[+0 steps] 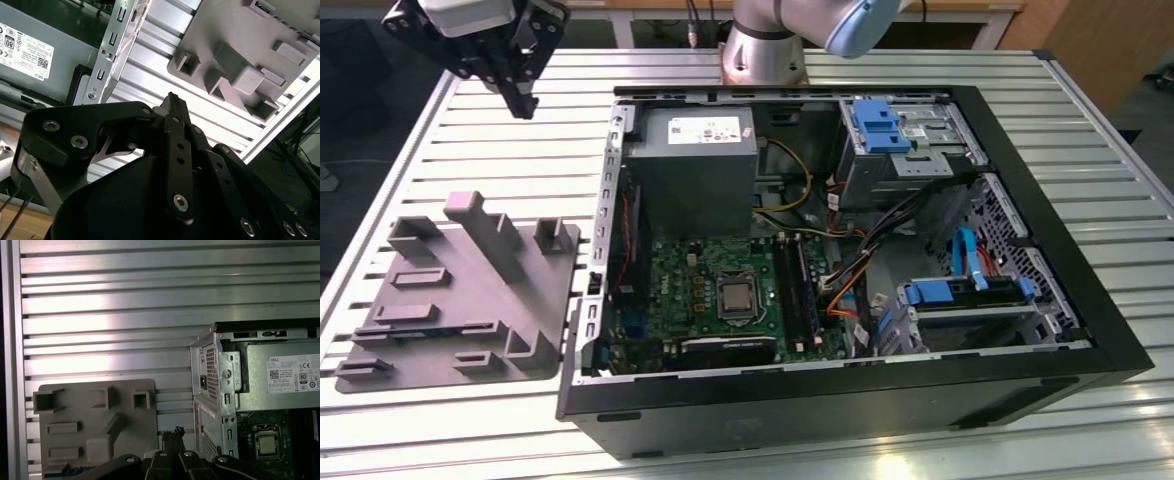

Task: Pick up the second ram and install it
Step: 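Reach for the second ram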

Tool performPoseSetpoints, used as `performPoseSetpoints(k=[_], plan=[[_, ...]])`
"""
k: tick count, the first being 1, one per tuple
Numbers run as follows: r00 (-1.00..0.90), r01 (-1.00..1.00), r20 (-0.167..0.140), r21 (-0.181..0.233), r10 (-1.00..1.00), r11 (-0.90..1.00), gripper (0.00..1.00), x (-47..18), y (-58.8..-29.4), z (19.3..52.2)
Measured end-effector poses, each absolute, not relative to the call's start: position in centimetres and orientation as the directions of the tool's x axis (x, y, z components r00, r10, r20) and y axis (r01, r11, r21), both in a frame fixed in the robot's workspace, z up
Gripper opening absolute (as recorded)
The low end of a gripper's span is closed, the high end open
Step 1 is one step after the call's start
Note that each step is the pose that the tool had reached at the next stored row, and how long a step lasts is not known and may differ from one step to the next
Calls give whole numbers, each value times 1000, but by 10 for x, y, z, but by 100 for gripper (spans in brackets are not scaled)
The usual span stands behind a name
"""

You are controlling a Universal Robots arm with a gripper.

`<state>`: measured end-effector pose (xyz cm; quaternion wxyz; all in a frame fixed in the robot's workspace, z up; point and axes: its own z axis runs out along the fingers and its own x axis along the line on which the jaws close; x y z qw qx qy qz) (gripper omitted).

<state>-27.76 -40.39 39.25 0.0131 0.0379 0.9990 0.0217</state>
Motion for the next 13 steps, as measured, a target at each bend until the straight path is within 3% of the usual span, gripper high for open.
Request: performPoseSetpoints(k=[13], plan=[[-997,75,-24,44,76,996,11,-285,-406,392]])
